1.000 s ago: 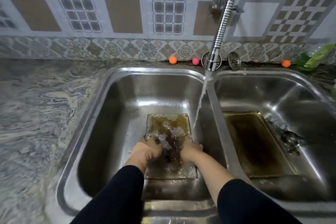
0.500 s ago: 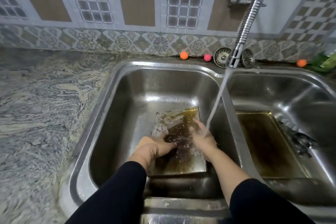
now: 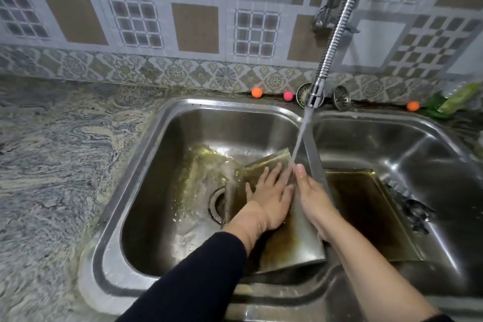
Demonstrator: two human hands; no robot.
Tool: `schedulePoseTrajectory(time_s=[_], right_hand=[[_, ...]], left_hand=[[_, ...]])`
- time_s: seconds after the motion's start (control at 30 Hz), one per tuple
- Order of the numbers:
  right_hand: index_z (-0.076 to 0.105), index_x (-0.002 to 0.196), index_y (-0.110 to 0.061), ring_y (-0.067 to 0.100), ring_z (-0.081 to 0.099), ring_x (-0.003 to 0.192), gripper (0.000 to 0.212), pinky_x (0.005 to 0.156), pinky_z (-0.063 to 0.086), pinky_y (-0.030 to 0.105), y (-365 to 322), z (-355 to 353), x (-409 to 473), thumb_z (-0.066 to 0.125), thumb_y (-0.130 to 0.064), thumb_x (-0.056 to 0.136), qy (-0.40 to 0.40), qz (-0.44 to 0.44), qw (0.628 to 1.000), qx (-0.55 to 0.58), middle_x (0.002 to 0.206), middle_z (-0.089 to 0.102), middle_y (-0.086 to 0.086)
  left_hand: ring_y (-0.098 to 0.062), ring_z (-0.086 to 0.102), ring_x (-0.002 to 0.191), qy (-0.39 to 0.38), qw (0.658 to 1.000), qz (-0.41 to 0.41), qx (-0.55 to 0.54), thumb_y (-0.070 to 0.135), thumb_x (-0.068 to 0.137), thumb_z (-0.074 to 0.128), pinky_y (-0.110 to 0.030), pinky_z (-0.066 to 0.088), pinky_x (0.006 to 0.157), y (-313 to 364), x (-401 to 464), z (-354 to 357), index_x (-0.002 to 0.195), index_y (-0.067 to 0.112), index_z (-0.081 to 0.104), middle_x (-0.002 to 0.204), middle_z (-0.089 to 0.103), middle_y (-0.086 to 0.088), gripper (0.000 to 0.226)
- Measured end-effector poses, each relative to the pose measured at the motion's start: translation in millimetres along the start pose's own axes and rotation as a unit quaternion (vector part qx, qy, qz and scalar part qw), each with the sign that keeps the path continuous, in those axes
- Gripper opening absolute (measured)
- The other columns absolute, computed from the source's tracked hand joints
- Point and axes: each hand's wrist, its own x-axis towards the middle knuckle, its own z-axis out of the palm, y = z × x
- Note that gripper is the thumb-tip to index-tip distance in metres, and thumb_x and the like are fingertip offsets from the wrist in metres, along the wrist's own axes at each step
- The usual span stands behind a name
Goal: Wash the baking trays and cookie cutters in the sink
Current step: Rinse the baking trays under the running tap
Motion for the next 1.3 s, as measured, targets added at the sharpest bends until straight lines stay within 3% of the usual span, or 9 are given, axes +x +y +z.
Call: schedulePoseTrajectory(time_s=[0.23,0.4,0.53,0.73,0.9,1.07,1.13,1.2,1.3], right_hand=[[0.045,0.139,-0.040,0.017,0.037,0.136,0.055,0.108,0.030,0.032,-6,-21,-9,0.026,-0.063,0.092,0.019,-0.056,0.998,0.030,0.145,0.045,-0.009],[0.043,0.140,-0.039,0.016,0.040,0.132,0.049,0.100,0.032,0.028,-14,-14,-8,0.031,-0.056,0.095,0.044,-0.069,0.993,0.088,0.143,0.046,-0.007],[0.039,0.139,-0.046,0.015,0.036,0.135,0.044,0.099,0.031,0.030,-21,-7,-6,0.030,-0.053,0.097,0.014,-0.097,0.991,0.090,0.147,0.040,-0.011],[0.032,0.141,-0.050,0.023,0.024,0.142,0.043,0.111,0.024,0.045,-23,3,5,0.019,-0.048,0.100,-0.031,-0.115,0.992,0.032,0.156,0.025,-0.008],[0.009,0.147,-0.049,0.021,0.039,0.132,0.050,0.103,0.035,0.042,-21,7,21,0.029,-0.039,0.102,-0.098,-0.105,0.989,-0.046,0.160,0.010,0.000],[-0.002,0.150,-0.040,0.025,-0.004,0.147,0.062,0.119,0.006,0.045,-31,3,29,0.036,-0.043,0.100,-0.096,-0.056,0.983,-0.143,0.159,-0.016,0.007],[-0.007,0.149,-0.041,0.026,-0.009,0.147,0.070,0.118,0.006,0.047,-42,1,26,0.039,-0.049,0.098,-0.088,-0.040,0.987,-0.128,0.157,-0.022,0.007],[-0.013,0.147,-0.044,0.026,0.002,0.147,0.080,0.113,0.026,0.046,-51,2,20,0.045,-0.056,0.092,-0.105,-0.054,0.991,-0.057,0.159,-0.013,0.000],[-0.012,0.137,-0.060,0.025,0.019,0.144,0.096,0.083,0.051,0.040,-70,8,10,0.055,-0.077,0.071,-0.122,-0.053,0.984,0.115,0.159,-0.001,-0.014]], left_hand=[[-0.018,0.010,0.145,0.077,0.991,0.003,0.110,0.048,0.100,0.016,-0.051,0.009,0.116,-19,13,-34,0.151,0.040,0.009,0.158,0.009,0.015,0.052],[-0.020,-0.003,0.147,0.102,0.966,-0.101,0.217,0.048,0.100,0.010,-0.060,-0.007,0.112,-39,-12,-46,0.152,0.030,0.008,0.160,0.001,0.008,0.056],[-0.023,-0.002,0.147,0.179,0.978,-0.102,-0.028,0.040,0.101,0.033,-0.039,0.005,0.117,-43,-39,-57,0.152,0.029,-0.008,0.155,-0.030,0.001,0.066],[-0.018,0.030,0.140,0.262,0.911,-0.128,-0.292,0.031,0.103,0.033,-0.021,0.017,0.106,-47,-54,-77,0.151,0.031,0.017,0.152,0.034,-0.001,0.051],[-0.012,0.032,0.138,0.336,0.892,-0.074,-0.294,0.020,0.104,0.030,-0.006,0.012,0.095,-40,-59,-76,0.150,0.030,0.023,0.148,0.039,0.006,0.048],[0.006,0.039,0.118,0.356,0.906,0.011,-0.228,0.015,0.102,0.035,0.010,0.019,0.086,-27,-60,-64,0.149,0.024,0.026,0.132,0.044,0.012,0.049],[0.003,0.041,0.121,0.332,0.922,0.031,-0.198,0.019,0.103,0.035,0.005,0.023,0.092,-21,-61,-59,0.149,0.031,0.025,0.139,0.046,0.008,0.049],[-0.010,0.049,0.125,0.318,0.936,0.047,-0.144,0.023,0.102,0.035,-0.011,0.031,0.100,-14,-60,-52,0.149,0.037,0.022,0.141,0.049,0.003,0.050],[-0.020,0.057,0.117,0.311,0.946,0.080,-0.045,0.031,0.101,0.035,-0.027,0.043,0.097,2,-57,-39,0.149,0.042,0.015,0.140,0.052,0.003,0.052]])
